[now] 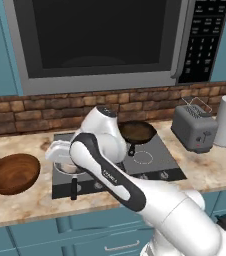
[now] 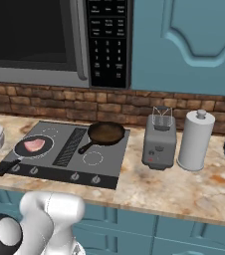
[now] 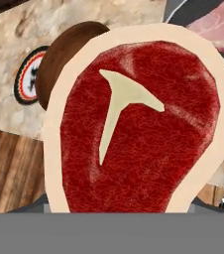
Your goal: Place one of the steaks on the plate and the other in the bowl. Then place the bowl in the fridge.
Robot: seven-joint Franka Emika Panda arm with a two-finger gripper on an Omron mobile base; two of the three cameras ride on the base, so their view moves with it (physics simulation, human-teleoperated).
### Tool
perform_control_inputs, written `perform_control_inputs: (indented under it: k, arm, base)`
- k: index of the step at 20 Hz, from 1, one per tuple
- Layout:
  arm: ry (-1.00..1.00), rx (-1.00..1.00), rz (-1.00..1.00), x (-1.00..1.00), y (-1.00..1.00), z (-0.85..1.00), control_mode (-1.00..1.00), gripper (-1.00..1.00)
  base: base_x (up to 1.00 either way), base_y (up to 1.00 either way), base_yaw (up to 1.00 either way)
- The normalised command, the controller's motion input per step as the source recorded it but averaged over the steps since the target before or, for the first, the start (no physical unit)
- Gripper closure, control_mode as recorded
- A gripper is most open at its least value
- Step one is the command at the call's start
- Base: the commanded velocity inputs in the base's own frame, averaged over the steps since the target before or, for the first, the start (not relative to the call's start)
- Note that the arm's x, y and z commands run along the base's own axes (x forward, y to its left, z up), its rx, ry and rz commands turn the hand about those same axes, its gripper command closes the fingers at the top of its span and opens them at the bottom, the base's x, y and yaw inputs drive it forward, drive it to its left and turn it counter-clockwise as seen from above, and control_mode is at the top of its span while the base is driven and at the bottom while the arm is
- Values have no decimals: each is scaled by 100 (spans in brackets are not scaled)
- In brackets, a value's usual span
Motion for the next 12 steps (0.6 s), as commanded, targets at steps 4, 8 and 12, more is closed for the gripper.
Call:
perform_control_inputs:
  k: [4,8,12]
  arm:
    - [1,-6,7,38,50,-6,-100,100]
    - [0,-8,3,37,52,-8,-100,100]
    - [0,-8,0,42,51,-13,-100,100]
  base:
    - [0,0,0]
    - [0,0,0]
    - [0,0,0]
